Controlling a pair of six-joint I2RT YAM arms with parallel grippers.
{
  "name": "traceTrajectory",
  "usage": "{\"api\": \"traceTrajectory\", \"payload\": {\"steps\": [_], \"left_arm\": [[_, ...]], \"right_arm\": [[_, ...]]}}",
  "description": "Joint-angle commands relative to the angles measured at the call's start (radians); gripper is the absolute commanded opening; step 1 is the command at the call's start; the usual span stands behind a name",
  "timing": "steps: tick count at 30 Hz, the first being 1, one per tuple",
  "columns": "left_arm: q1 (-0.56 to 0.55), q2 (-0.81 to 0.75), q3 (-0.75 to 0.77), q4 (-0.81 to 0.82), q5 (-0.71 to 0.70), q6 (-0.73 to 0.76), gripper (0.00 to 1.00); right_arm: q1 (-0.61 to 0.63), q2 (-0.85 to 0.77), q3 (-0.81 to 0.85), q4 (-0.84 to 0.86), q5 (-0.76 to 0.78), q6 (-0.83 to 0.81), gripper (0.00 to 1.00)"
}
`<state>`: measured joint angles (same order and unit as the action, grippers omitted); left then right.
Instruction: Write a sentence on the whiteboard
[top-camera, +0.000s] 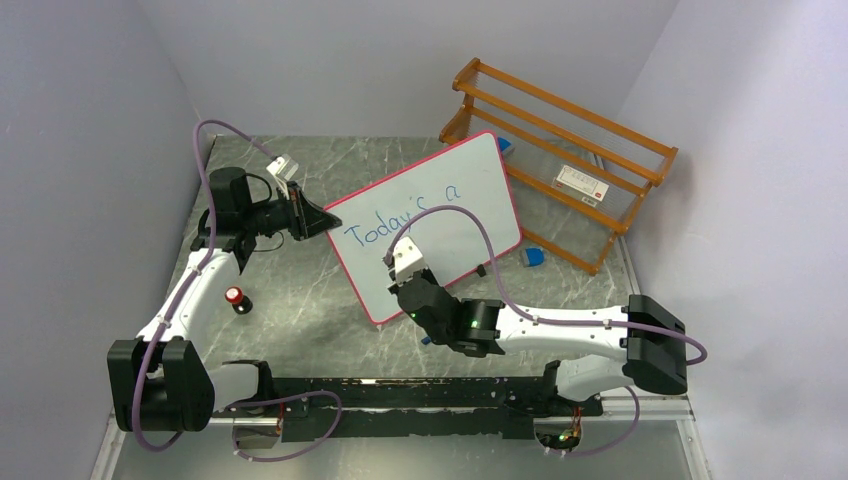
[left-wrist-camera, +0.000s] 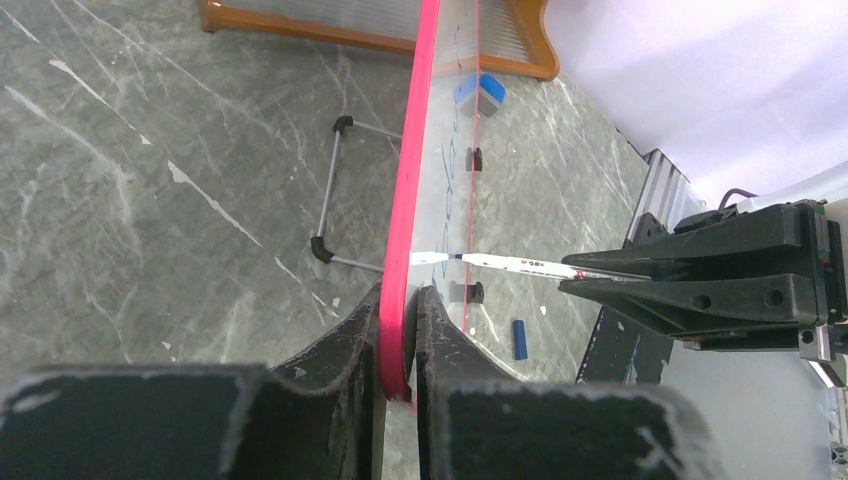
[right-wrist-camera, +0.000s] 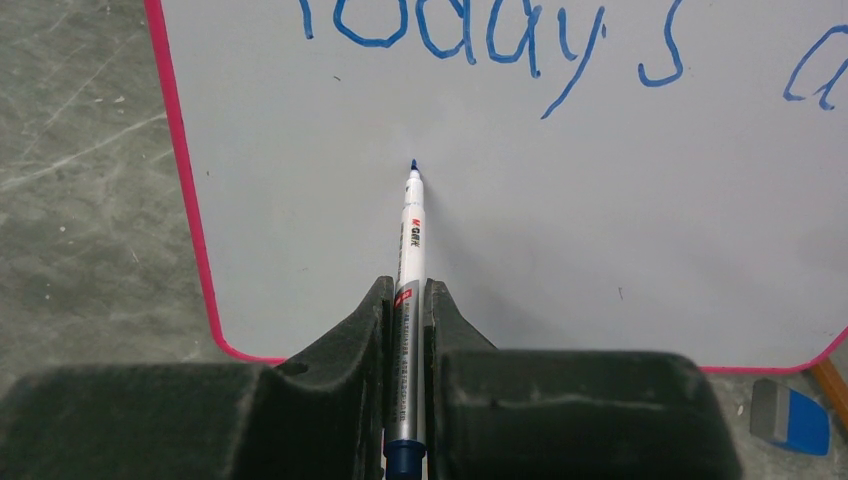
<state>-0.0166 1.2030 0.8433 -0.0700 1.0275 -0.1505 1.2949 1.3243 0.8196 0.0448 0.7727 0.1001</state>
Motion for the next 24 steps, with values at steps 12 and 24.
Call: {"api": "traceTrajectory", "payload": {"steps": [12,24], "left_arm": [[0.004,0.002,-0.02,-0.03,-0.079,0.059,0.05],[0.003,0.004,-0.019,-0.034,-0.084,0.062,0.05]], "right_arm": [[-0.006,0.002,0.008,-0.125,-0.015,0.097,0.0],[-0.006,-0.024,-0.028,-0.178,-0.045,0.145,0.0]]}}
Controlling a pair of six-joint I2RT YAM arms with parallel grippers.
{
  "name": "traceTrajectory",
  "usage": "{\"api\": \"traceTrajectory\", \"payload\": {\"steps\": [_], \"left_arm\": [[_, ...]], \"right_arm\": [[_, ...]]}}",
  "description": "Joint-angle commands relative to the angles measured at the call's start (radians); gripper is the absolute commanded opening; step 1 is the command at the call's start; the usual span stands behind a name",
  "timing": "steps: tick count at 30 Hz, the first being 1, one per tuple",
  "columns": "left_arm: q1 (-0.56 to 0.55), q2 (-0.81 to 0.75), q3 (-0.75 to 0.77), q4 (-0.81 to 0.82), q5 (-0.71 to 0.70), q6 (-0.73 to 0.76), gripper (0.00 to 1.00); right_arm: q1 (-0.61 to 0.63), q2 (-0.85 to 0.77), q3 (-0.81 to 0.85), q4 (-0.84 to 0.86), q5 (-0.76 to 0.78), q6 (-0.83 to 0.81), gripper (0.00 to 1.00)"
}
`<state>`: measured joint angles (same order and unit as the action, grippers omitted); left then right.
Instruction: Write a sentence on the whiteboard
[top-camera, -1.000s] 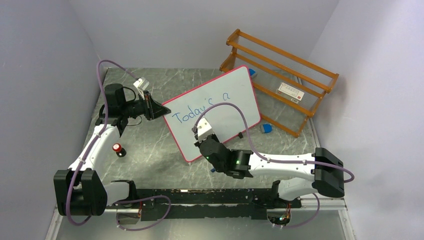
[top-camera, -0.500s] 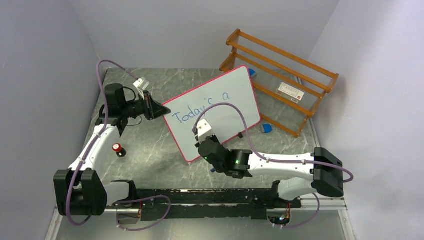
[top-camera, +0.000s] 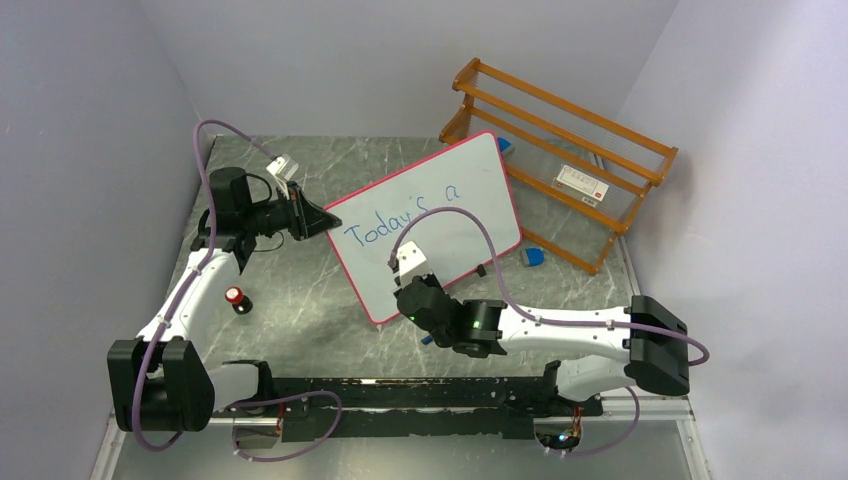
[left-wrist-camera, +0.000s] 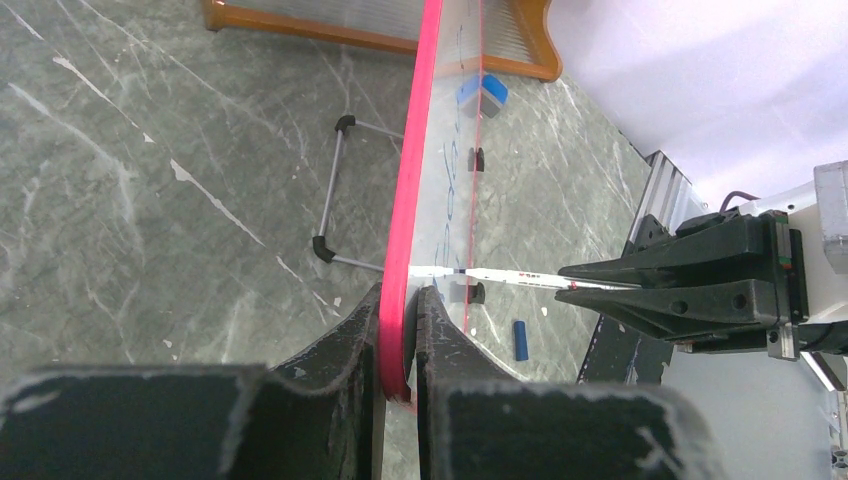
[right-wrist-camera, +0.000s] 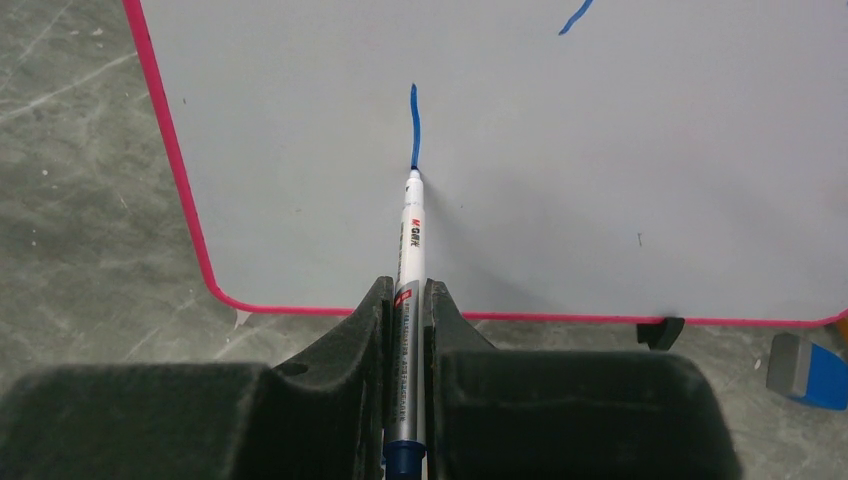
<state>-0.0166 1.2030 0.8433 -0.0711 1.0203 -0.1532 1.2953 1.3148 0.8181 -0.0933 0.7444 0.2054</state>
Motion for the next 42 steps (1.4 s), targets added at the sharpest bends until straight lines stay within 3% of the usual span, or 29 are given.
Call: {"api": "traceTrajectory", "payload": {"steps": [1,42], "left_arm": [[0.004,0.003,-0.018,-0.034,-0.078,0.064,0.05],[0.003,0.01,-0.021,-0.032,-0.076,0.062,0.05]], "right_arm": [[-0.006,-0.017,-0.03,-0.042,-0.018,0.042,0.0],[-0.017,-0.027,-0.056,0.101,0.001,-0.015,0.0]]}}
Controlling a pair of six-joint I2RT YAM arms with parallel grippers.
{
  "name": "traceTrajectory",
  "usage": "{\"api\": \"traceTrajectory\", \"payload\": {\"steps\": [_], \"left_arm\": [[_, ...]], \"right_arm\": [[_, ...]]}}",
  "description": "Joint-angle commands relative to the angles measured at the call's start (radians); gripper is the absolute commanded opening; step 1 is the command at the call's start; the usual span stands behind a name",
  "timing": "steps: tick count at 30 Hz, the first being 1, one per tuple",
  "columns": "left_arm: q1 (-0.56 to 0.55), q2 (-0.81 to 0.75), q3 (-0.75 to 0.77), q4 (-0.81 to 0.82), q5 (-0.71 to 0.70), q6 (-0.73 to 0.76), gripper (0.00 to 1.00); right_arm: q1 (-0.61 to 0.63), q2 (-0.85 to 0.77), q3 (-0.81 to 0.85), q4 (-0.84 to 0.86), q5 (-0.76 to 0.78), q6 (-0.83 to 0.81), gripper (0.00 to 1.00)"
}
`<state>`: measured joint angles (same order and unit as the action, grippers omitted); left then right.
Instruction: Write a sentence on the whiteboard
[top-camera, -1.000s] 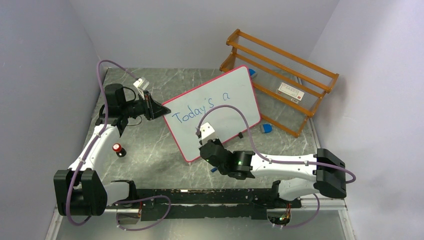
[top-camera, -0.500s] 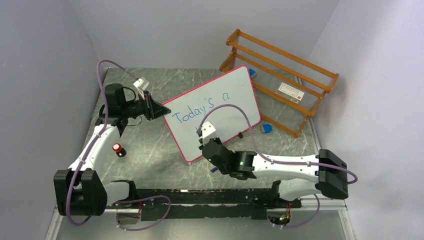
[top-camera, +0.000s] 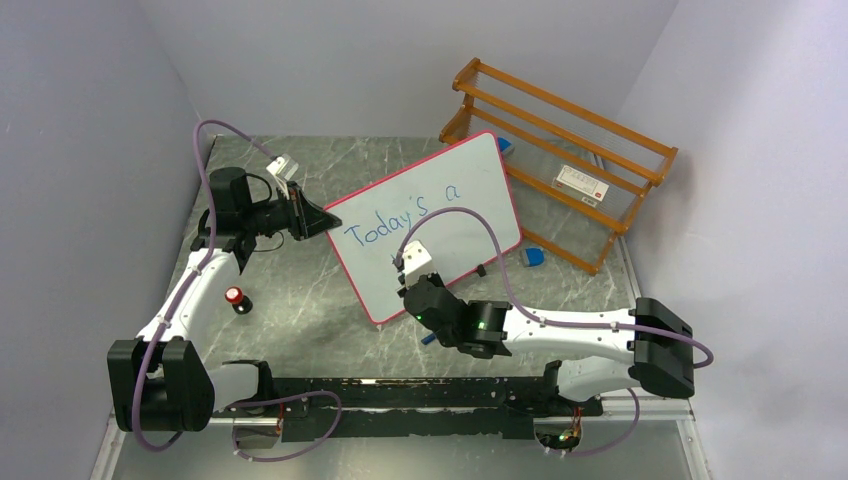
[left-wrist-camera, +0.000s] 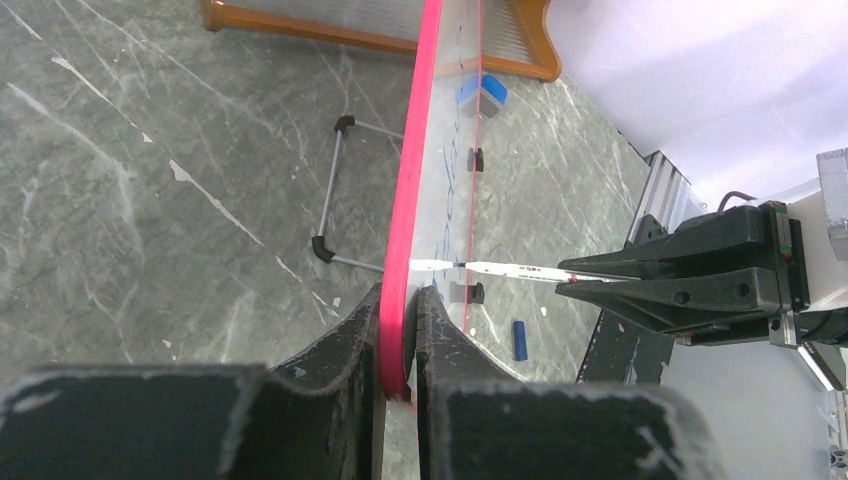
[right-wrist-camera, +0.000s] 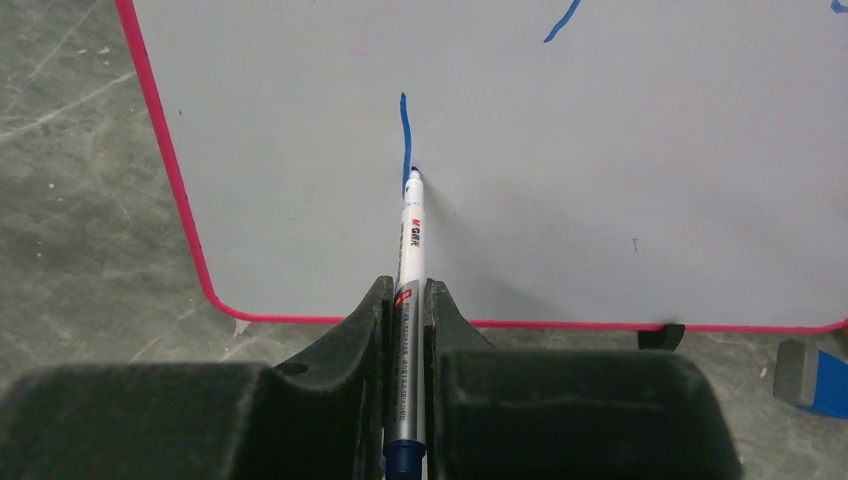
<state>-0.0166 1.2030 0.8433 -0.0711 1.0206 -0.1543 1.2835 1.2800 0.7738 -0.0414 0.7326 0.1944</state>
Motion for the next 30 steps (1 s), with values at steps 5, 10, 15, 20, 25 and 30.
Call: {"api": "traceTrajectory", "payload": {"steps": [5,10,15,20,25,30], "left_arm": [[0.003,0.01,-0.02,-0.034,-0.074,0.064,0.05],[0.003,0.009,-0.021,-0.033,-0.075,0.062,0.05],[0.003,0.01,-0.021,-0.034,-0.077,0.064,0.05],[0.002,0.01,-0.021,-0.036,-0.078,0.064,0.05],[0.001,0.009,-0.021,-0.035,-0.077,0.065,0.05],[0.001,0.01,-0.021,-0.036,-0.08,0.066,0.05]], "right_arm": [[-0.007,0.01,-0.008,0.065,0.003,-0.009,0.0],[-0.013,0.009,-0.011,0.068,0.025,-0.009,0.0],[-0.029,0.001,-0.019,0.051,0.048,0.006,0.0],[-0.039,-0.014,-0.031,0.044,0.059,0.02,0.0],[-0.044,-0.019,-0.037,0.012,0.065,0.039,0.0],[-0.045,-0.027,-0.045,0.002,0.046,0.049,0.0]]}}
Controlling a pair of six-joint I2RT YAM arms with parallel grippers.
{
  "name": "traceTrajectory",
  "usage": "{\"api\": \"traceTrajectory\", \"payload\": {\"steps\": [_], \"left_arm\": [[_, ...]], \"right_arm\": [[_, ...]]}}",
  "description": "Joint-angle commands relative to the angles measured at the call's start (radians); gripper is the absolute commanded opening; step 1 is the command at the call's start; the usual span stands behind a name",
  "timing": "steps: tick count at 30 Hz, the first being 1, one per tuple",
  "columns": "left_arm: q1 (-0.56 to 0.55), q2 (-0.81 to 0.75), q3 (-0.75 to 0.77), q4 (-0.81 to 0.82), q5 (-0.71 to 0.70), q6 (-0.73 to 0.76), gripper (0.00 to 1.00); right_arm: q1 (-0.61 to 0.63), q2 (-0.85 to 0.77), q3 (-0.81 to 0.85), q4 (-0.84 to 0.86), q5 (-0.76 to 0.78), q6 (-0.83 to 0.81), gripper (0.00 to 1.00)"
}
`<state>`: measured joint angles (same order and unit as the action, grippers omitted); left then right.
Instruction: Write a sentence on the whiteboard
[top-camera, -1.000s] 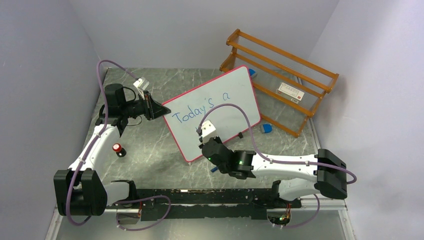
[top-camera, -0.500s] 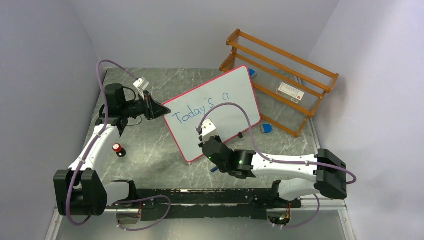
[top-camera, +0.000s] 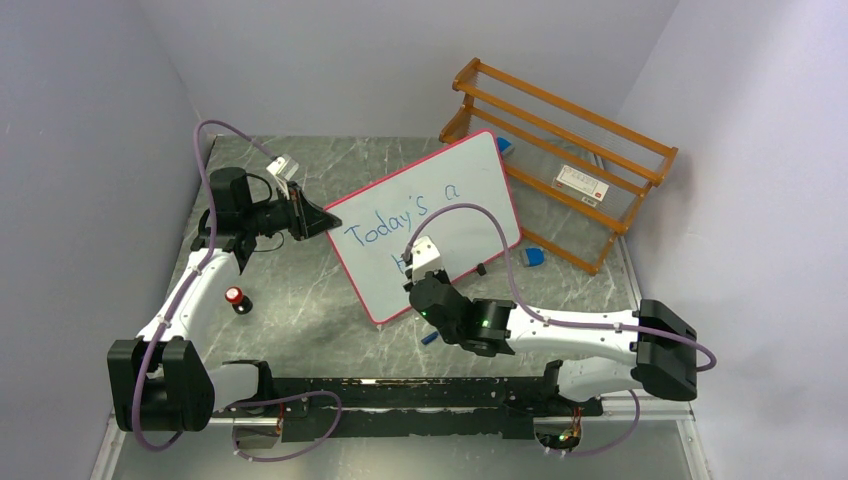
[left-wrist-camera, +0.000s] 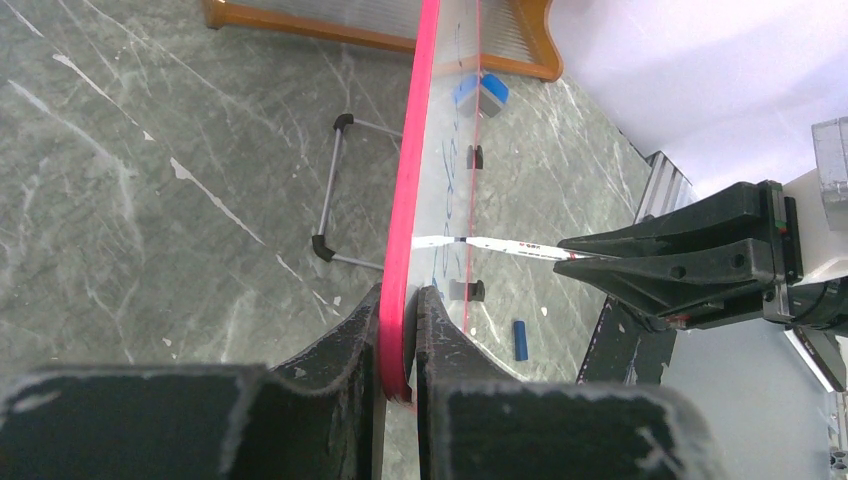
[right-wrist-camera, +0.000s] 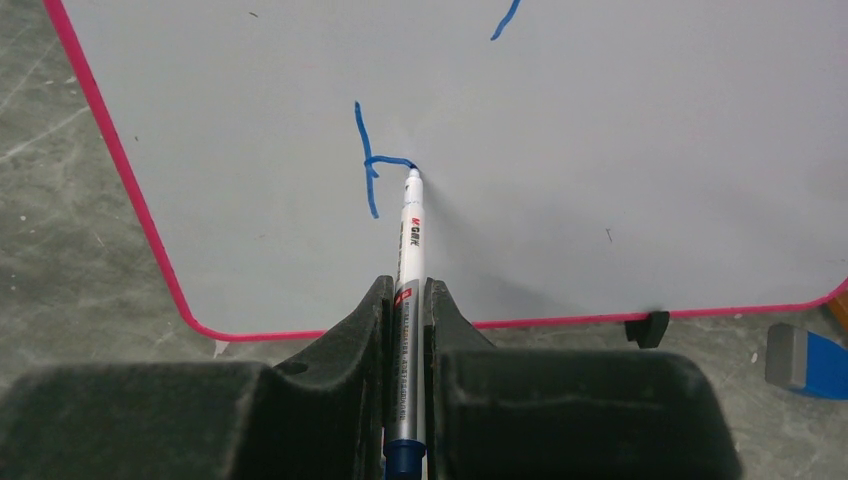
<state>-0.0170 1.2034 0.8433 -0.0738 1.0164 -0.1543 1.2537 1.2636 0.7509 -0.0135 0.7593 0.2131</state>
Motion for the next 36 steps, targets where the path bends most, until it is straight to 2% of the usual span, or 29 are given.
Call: {"api": "traceTrajectory", "payload": {"steps": [1,36], "left_arm": [[0.002,0.01,-0.021,-0.034,-0.076,0.066,0.05],[0.002,0.012,-0.021,-0.03,-0.074,0.061,0.05]], "right_arm": [[-0.015,-0.01,-0.023,-0.029,0.014,0.033,0.0],[0.006,-0.018,-0.025,-0.069,-0.094,0.058,0.0]]}}
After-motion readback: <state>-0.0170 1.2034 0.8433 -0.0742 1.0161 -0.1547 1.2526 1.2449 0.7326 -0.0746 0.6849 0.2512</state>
